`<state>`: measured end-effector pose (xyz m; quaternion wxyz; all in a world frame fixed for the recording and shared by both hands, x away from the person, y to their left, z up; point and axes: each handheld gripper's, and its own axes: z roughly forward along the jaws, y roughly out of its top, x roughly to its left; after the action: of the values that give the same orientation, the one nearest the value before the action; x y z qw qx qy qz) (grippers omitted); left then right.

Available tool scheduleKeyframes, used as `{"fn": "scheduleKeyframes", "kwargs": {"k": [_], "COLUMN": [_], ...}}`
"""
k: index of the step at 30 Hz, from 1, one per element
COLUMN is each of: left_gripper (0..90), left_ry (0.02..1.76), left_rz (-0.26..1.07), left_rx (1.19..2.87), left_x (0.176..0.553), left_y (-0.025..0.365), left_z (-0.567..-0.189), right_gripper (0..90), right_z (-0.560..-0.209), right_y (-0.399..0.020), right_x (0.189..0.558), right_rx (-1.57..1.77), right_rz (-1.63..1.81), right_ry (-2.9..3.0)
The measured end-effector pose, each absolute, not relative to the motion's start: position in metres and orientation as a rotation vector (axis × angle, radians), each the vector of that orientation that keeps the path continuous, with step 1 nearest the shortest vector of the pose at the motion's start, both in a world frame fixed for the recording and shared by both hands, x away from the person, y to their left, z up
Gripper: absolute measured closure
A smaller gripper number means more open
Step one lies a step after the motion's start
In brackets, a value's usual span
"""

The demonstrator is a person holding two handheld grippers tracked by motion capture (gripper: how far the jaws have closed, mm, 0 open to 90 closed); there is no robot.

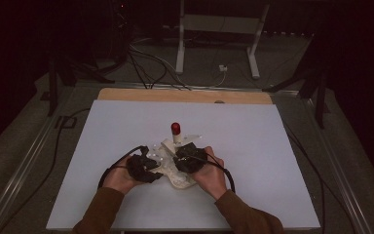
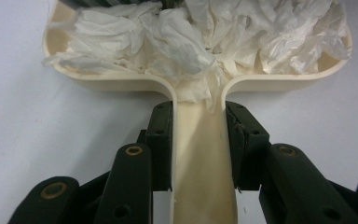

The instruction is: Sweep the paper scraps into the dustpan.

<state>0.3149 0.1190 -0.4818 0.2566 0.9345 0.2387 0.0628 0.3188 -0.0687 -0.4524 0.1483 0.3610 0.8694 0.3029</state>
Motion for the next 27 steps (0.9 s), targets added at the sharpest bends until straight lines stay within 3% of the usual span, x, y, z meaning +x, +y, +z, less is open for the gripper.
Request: {"fn": "scheduleKeyframes", "kwargs": {"k": [27], "left_gripper": [66.8], "left_ry": [0.659], "left_rz": [0.246], "left_rx": [2.421], "left_x": [0.304], "left_y": [0.123], "left_z": [-0.496], "right_gripper": [67.0], "right_z": [-0.447], "right_y": [-0.087], "right_x": [0.328], "right_rx": [1.101], "right_rz": [0.907], "right_ry": [2.5]}}
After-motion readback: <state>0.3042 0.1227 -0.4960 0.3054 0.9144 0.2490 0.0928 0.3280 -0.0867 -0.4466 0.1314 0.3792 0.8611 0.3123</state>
